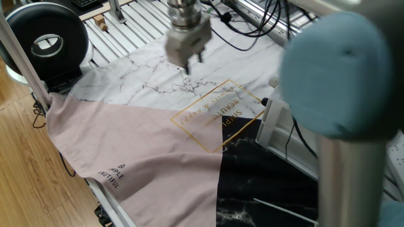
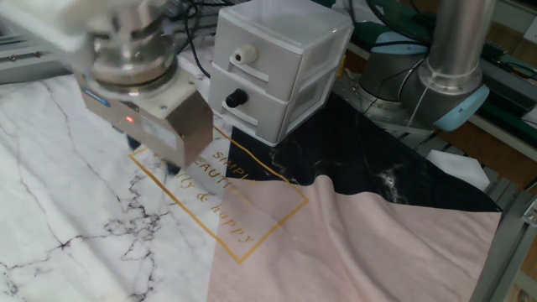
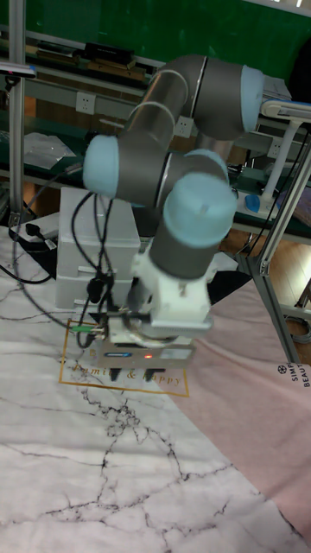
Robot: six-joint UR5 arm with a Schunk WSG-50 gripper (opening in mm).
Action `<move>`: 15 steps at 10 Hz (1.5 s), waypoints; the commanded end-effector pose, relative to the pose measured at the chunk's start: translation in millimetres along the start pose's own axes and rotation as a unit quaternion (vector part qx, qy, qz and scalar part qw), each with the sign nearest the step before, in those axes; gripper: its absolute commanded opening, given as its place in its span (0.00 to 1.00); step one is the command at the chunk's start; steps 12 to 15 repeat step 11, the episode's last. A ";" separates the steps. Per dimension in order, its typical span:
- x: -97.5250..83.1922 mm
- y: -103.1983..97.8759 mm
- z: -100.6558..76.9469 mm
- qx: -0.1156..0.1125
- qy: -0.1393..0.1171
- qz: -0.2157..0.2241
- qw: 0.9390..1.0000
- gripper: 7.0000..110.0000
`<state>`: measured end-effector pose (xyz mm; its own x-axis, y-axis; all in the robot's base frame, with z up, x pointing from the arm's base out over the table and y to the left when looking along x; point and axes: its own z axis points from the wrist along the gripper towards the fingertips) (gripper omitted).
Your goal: Put things in the drawer
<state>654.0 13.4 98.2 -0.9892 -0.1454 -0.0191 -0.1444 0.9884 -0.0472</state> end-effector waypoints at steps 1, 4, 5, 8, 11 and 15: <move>-38.1 34.2 -48.7 -0.033 -0.163 0.036 0.985 0.36; -23.4 18.9 -39.0 -0.023 -0.140 0.038 0.989 0.00; -29.2 19.5 -36.7 -0.030 -0.146 0.046 0.988 0.00; -57.4 15.0 -31.0 -0.018 -0.186 0.027 0.982 0.00; -62.4 20.0 -25.4 -0.028 -0.177 0.018 0.984 0.00; -62.4 20.0 -25.4 -0.028 -0.177 0.018 0.984 0.00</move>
